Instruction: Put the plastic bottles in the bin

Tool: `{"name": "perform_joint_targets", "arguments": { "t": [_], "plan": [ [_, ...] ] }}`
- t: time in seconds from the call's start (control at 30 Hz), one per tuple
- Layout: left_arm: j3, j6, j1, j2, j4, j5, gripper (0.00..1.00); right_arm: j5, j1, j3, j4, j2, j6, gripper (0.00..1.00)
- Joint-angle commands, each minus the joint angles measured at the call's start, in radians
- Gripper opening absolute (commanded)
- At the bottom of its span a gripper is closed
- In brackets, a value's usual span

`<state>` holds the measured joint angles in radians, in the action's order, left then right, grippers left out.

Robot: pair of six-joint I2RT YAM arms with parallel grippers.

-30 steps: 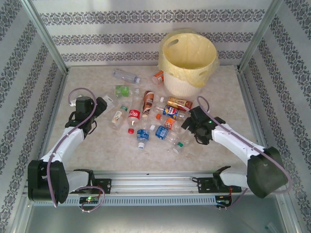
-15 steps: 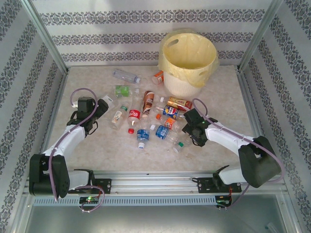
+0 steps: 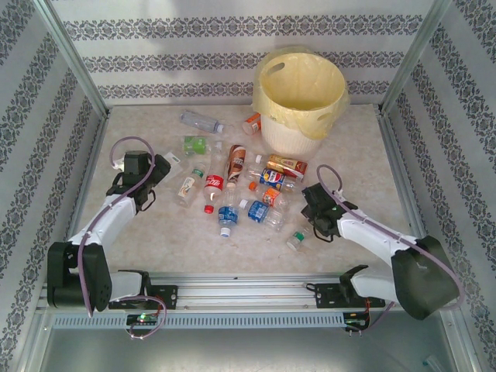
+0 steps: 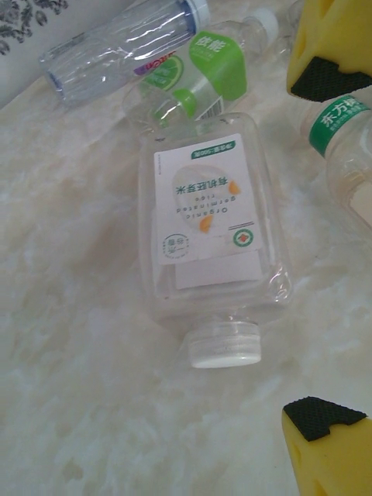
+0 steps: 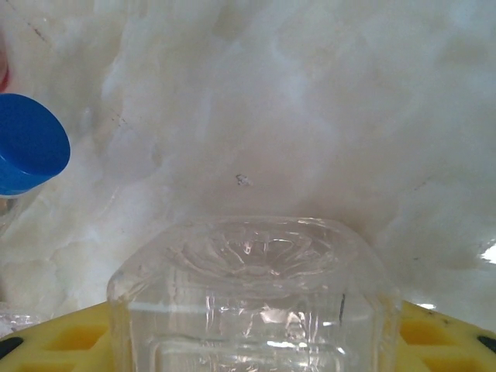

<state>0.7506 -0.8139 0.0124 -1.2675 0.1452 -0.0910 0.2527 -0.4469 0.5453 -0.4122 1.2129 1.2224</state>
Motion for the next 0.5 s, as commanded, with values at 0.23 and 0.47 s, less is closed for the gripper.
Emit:
{"name": "perform_joint_targets", "arguments": {
  "t": [0.23, 0.47],
  "plan": [
    [-0.036, -0.074, 0.006, 0.061, -0.008, -0.102, 0.99, 0.142, -0.003, 0.009, -0.016, -0.259, -0.277, 0.35],
    [-0.024, -0.089, 0.006, 0.039, 0.012, -0.102, 0.99, 0.129, 0.004, 0.112, 0.119, -0.382, -0.471, 0.33]
  ]
}}
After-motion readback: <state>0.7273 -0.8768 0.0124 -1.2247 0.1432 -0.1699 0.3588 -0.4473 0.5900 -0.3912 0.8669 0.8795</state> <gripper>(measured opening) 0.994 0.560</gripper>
